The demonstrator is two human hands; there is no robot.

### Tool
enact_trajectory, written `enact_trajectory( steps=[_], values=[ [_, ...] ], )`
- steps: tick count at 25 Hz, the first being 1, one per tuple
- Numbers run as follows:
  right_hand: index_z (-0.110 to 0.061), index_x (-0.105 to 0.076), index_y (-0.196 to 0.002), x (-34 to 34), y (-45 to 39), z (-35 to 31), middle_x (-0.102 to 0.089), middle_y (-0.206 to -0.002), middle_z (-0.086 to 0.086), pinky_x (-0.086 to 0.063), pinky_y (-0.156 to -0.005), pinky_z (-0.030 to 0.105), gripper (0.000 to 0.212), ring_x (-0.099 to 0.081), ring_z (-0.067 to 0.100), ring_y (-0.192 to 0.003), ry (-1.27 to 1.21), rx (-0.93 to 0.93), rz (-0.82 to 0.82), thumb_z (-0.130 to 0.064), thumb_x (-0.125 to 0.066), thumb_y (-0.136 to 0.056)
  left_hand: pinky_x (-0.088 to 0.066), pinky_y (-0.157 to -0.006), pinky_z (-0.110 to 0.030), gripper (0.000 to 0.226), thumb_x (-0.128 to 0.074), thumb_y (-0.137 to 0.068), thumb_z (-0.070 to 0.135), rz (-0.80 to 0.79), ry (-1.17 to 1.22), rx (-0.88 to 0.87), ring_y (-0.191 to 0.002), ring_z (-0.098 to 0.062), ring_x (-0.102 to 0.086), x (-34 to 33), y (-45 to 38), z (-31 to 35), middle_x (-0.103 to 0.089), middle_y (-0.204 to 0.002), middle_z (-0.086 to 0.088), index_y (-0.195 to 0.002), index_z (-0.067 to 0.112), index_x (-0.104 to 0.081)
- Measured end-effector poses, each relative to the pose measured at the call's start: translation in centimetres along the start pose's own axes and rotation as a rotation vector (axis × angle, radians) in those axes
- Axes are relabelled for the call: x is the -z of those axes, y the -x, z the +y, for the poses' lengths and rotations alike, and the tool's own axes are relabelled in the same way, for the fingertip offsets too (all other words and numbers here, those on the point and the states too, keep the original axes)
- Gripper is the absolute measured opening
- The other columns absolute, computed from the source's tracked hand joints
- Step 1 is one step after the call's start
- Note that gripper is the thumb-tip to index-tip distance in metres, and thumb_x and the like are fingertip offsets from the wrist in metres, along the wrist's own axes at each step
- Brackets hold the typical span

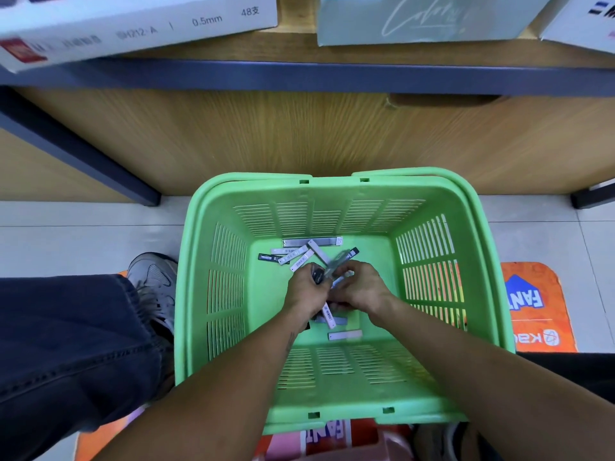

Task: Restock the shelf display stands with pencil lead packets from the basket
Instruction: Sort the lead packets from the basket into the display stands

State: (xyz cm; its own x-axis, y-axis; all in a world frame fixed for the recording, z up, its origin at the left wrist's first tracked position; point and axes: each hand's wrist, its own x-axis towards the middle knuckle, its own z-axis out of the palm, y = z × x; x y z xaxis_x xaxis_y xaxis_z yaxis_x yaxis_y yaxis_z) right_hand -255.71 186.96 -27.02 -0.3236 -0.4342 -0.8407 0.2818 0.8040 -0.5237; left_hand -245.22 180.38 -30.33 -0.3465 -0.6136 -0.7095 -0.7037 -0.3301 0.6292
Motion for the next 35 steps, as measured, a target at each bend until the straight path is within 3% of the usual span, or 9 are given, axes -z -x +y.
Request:
enact_trajectory(
  steps=[3,5,7,9,13,17,20,25,35],
  values=[
    [-0.009,-0.062,-0.104,1.1,-1.0,-0.2,-0.066,-0.083,0.010,-0.056,-0.061,0.035,0.026,-0.064,0.024,-0.069,0.423,0.076,0.177,0.001,-0.070,-0.082,-0.049,-0.048,-0.037,0.007,-0.063,-0.095,0.013,-0.046,0.100,0.069,-0.050,-0.026,-0.058,0.1,0.2,-0.4,-0.058,-0.069,-0.009,-0.090,0.013,-0.057],
    [-0.017,-0.053,-0.123,1.7,-1.4,-0.1,-0.067,-0.097,0.008,-0.052,-0.066,0.035,0.040,-0.065,0.029,-0.085,0.738,0.251,0.274,-0.005,-0.064,-0.087,-0.044,-0.043,-0.028,0.004,-0.061,-0.097,0.011,-0.085,0.114,0.081,-0.042,-0.023,-0.052,0.3,0.4,-0.5,-0.055,-0.068,-0.010,-0.096,0.010,-0.057],
    [-0.031,-0.047,-0.137,1.4,-1.5,0.0,-0.068,-0.109,0.004,-0.050,-0.067,0.033,0.052,-0.067,0.029,-0.096,1.000,0.407,0.197,-0.010,-0.061,-0.092,-0.044,-0.044,-0.027,0.006,-0.062,-0.097,0.012,-0.111,0.128,0.070,-0.041,-0.022,-0.051,0.4,0.6,-0.3,-0.055,-0.068,-0.010,-0.098,0.008,-0.059],
    [-0.032,-0.057,-0.129,0.5,-1.9,0.2,-0.067,-0.115,0.003,-0.053,-0.072,0.034,0.040,-0.067,0.029,-0.102,1.171,0.501,0.125,-0.011,-0.057,-0.095,-0.045,-0.048,-0.030,0.005,-0.063,-0.096,0.012,-0.134,0.158,0.063,-0.042,-0.021,-0.050,0.4,0.9,-0.1,-0.055,-0.066,-0.009,-0.096,0.008,-0.060],
    [-0.020,-0.071,-0.113,0.8,-2.7,-1.1,-0.070,-0.115,0.004,-0.051,-0.088,0.029,0.034,-0.065,0.025,-0.106,0.846,0.407,0.082,-0.002,-0.061,-0.087,-0.037,-0.042,-0.025,0.018,-0.075,-0.085,0.006,-0.165,0.239,0.075,-0.038,-0.020,-0.043,1.6,1.1,-0.1,-0.051,-0.061,-0.009,-0.085,0.007,-0.057],
    [-0.010,-0.065,-0.112,3.3,-0.1,-3.6,-0.066,-0.103,0.016,-0.054,-0.070,0.031,0.032,-0.063,0.023,-0.081,0.379,0.244,-0.210,0.006,-0.068,-0.086,-0.031,-0.038,-0.021,0.028,-0.082,-0.078,0.004,-0.202,0.168,0.005,-0.040,-0.019,-0.039,3.6,1.5,1.7,-0.054,-0.066,-0.011,-0.084,0.008,-0.055],
    [0.002,-0.055,-0.124,5.7,3.5,-6.2,-0.064,-0.098,0.028,-0.057,-0.068,0.029,0.024,-0.066,0.026,-0.071,0.192,0.284,-0.351,0.004,-0.053,-0.100,-0.031,-0.037,-0.022,0.014,-0.073,-0.084,0.001,-0.227,0.110,-0.111,-0.038,-0.017,-0.040,5.2,2.2,4.6,-0.054,-0.057,-0.005,-0.085,0.007,-0.060],
    [-0.006,-0.052,-0.125,9.3,9.1,-10.6,-0.069,-0.110,0.028,-0.055,-0.068,0.028,0.024,-0.069,0.036,-0.088,0.199,0.375,-0.432,-0.001,-0.054,-0.101,-0.030,-0.034,-0.022,0.009,-0.068,-0.092,0.007,-0.287,-0.063,-0.284,-0.033,-0.013,-0.043,8.3,5.9,10.5,-0.052,-0.046,0.001,-0.089,0.002,-0.061],
    [0.001,-0.061,-0.109,13.7,21.4,-18.1,-0.071,-0.092,0.026,-0.051,-0.061,0.025,0.012,-0.069,0.028,-0.071,0.251,0.799,-0.269,-0.003,-0.061,-0.098,-0.035,-0.038,-0.022,0.015,-0.075,-0.089,0.016,-0.412,-0.356,-0.548,-0.042,-0.017,-0.045,14.7,16.2,23.8,-0.053,-0.057,-0.006,-0.091,0.004,-0.065]
  ],
)
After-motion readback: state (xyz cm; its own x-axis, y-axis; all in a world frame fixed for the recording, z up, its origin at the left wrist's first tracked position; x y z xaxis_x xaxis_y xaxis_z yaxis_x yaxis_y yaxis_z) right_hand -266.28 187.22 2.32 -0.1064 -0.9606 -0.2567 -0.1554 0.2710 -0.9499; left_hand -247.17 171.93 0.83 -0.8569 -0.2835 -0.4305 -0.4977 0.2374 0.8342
